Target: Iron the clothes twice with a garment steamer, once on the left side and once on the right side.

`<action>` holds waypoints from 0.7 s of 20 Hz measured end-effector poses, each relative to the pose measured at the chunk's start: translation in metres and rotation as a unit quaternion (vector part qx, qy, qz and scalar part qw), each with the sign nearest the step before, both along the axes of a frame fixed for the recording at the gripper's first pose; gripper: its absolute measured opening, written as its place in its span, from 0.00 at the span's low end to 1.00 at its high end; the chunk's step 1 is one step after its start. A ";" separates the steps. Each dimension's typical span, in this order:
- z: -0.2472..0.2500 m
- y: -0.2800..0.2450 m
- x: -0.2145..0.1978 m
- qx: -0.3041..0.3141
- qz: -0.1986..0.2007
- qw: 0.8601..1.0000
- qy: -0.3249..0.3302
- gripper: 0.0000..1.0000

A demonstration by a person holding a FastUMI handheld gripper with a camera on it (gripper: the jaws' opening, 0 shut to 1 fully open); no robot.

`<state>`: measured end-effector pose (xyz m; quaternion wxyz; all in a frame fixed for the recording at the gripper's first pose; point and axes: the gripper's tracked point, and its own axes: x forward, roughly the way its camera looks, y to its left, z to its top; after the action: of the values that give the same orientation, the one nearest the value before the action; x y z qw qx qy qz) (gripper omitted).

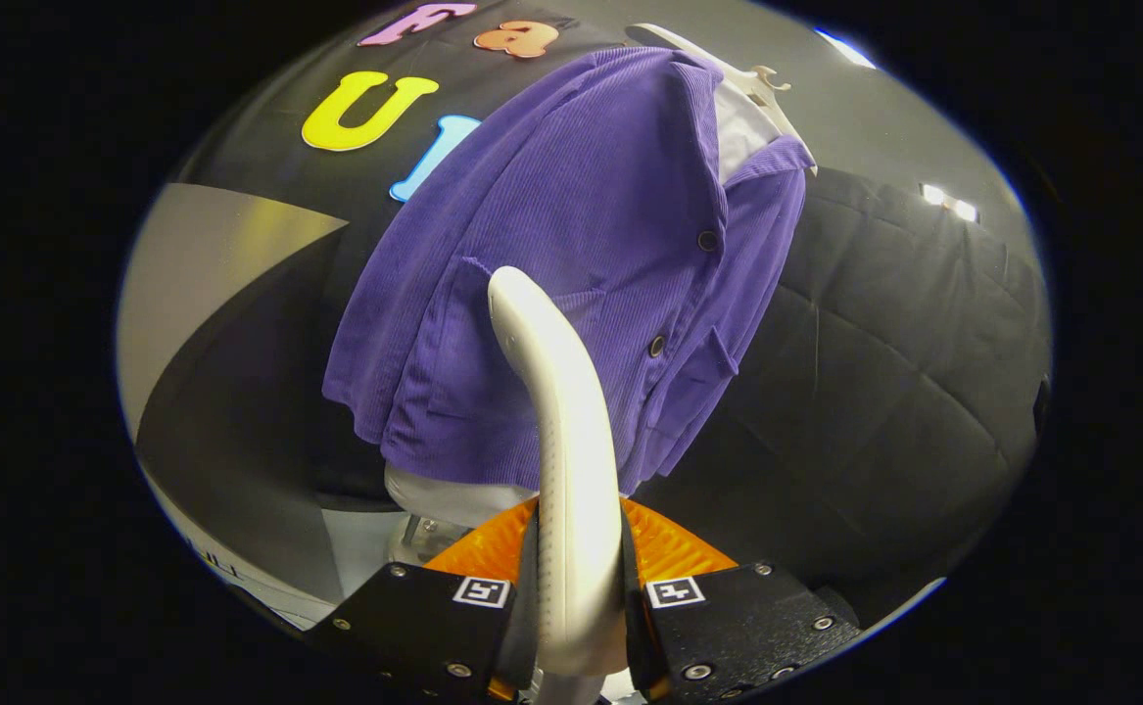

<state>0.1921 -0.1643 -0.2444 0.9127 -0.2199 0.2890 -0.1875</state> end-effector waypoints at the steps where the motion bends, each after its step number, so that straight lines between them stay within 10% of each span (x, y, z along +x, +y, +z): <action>1: -0.004 -0.001 -0.002 0.003 0.000 1.000 0.006 0.36; 14: 0.048 -0.012 -0.055 0.082 0.007 0.996 -0.032 0.36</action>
<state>0.1366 -0.1762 -0.1964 0.9379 -0.1402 0.2720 -0.1634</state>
